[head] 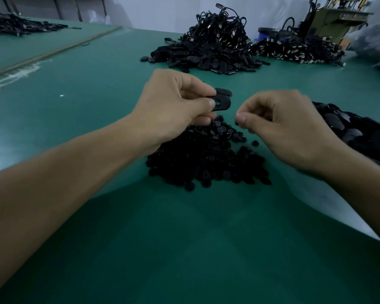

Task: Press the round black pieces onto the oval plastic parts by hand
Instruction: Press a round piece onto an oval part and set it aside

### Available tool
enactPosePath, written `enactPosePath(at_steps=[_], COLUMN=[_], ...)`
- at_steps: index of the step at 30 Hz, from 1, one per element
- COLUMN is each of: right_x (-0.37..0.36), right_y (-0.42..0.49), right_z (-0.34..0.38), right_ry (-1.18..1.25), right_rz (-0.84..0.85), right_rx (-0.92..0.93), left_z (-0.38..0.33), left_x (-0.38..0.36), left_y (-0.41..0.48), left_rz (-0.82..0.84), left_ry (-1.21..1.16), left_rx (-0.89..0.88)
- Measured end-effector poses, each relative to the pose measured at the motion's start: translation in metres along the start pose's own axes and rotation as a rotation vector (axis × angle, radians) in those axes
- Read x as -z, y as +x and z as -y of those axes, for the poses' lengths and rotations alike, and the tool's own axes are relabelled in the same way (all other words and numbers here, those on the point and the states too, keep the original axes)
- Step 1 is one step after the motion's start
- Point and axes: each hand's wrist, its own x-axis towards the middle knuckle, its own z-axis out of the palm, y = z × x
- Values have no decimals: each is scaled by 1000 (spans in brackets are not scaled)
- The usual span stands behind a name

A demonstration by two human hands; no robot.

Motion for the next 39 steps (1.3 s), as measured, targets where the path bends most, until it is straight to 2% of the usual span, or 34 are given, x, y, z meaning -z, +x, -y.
enactPosePath(at_steps=[6,14,27,39], right_x=[7,5,1,0], right_y=[0,-1,-3,-5], right_z=[5,7,15,19], right_ry=[256,300,243,147], right_rz=[-120,-119,-173,-191], right_rx=[-17,-14,-2,35], left_z=[-1,-4,-5,-4], left_x=[-1,-4,-9,-11], left_y=[-2,-6,-7,-6], left_rz=[27,77,98,77], left_ry=[-4,-33,7,225], left_rx=[5,-34,-120,-230])
